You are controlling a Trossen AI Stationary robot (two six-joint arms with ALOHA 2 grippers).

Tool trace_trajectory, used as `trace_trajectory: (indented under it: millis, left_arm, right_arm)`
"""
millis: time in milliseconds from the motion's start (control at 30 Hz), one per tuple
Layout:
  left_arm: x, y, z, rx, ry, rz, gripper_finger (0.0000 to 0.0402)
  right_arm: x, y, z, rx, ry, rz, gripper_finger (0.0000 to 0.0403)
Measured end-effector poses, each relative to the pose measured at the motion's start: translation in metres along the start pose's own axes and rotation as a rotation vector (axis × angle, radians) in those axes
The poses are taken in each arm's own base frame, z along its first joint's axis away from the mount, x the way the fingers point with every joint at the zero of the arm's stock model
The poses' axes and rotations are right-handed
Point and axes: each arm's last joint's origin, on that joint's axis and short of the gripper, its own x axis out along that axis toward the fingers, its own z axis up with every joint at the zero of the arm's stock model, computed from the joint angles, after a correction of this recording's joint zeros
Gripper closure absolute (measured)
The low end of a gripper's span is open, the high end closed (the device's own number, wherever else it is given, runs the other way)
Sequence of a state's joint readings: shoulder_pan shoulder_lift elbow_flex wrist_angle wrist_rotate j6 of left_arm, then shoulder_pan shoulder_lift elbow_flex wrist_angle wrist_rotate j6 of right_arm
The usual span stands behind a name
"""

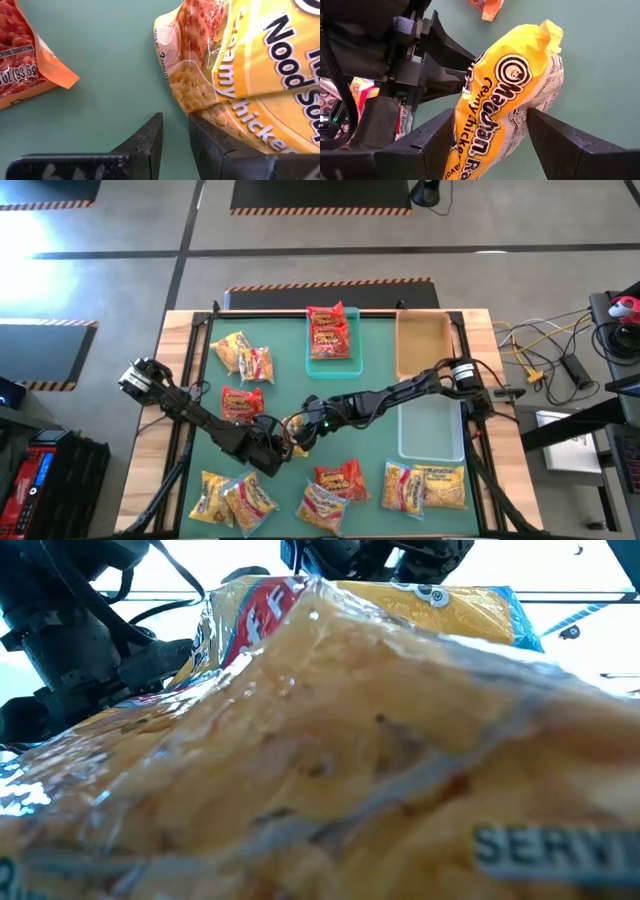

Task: Sort Maruchan noodles
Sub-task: Put the yellow noodle pack into the orange bin

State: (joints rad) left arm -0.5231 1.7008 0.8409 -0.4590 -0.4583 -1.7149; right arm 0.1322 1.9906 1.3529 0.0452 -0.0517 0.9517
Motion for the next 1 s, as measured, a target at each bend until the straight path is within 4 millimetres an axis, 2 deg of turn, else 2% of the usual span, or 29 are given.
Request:
trace_trajectory:
  millis: [133, 467, 867, 1000]
  left_arm:
    - [0.0000, -0.0009, -0.0002, -0.004, 0.002, -0.009, 0.0326]
    - [0.0000, -0.0016, -0.0004, -0.013, 0.006, -0.015, 0.0326]
    - [-0.0001, -0.0027, -0.0008, -0.053, 0.019, -0.024, 0.0326]
    - [-0.0021, -0.0047, -0.0009, -0.064, 0.040, -0.029, 0.0324]
  right_arm:
    - [0.0073, -0.0062, -0.0041, 0.019, 0.015, -0.020, 0.0171]
    - [0.0071, -0.0061, -0.0043, 0.000, 0.016, -0.021, 0.0195]
    - [0.0067, -0.0059, -0.0041, -0.021, 0.016, -0.020, 0.0271]
    - [0.0066, -0.0057, -0.0042, -0.030, 0.019, -0.018, 0.0284]
